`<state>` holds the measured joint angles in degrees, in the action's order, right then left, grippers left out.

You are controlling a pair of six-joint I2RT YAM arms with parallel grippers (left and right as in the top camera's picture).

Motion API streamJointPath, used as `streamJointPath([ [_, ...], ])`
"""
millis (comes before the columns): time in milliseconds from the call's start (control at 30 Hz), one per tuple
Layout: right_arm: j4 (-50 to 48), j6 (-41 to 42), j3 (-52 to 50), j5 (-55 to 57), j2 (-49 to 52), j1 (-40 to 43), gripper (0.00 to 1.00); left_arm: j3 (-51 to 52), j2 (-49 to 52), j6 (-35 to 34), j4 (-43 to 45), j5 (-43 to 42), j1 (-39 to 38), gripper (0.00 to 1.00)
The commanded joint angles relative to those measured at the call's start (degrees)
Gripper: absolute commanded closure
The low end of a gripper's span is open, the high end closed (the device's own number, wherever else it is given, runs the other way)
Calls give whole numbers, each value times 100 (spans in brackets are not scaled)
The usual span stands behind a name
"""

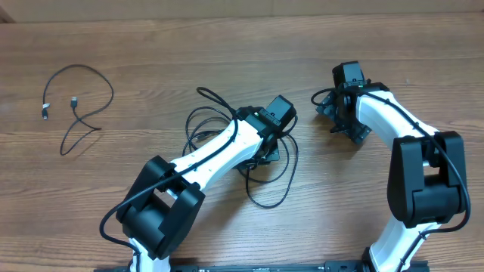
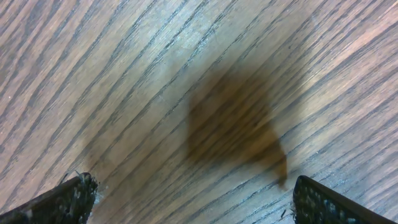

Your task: Untangle cables

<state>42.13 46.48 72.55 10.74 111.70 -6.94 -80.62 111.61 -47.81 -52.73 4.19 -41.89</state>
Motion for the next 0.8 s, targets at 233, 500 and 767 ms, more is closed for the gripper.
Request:
streamJointPath([
  [233,-11,20,-20,50,-63,4,0,-107,-35,7,-66,289,-11,58],
  [500,-11,20,-20,50,-63,4,0,-4,-35,4,-98,542,-13,57],
  [767,-11,20,-20,48,-63,4,0,304,-35,2,-20,540,-13,60],
])
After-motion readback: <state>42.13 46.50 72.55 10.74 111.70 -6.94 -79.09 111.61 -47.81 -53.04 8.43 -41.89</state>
